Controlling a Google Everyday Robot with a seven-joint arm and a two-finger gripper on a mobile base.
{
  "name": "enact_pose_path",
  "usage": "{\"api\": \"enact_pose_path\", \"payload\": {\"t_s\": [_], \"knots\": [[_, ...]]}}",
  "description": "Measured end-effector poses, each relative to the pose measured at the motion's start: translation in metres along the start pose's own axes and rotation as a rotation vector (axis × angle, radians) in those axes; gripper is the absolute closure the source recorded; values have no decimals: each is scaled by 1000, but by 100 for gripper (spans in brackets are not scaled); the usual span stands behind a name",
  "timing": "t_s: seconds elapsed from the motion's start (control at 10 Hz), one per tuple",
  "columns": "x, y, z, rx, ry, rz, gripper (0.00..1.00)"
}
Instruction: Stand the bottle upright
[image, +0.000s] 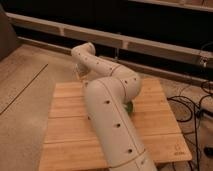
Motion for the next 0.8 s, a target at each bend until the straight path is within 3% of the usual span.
{"api": "enact_pose_path", "payload": {"t_s": [0.1, 0.5, 0.8], "knots": [[-12, 12, -17, -15, -52, -33, 100], [-29, 42, -60, -51, -195, -139, 100], [-35, 46, -90, -28, -334, -295, 100]]}}
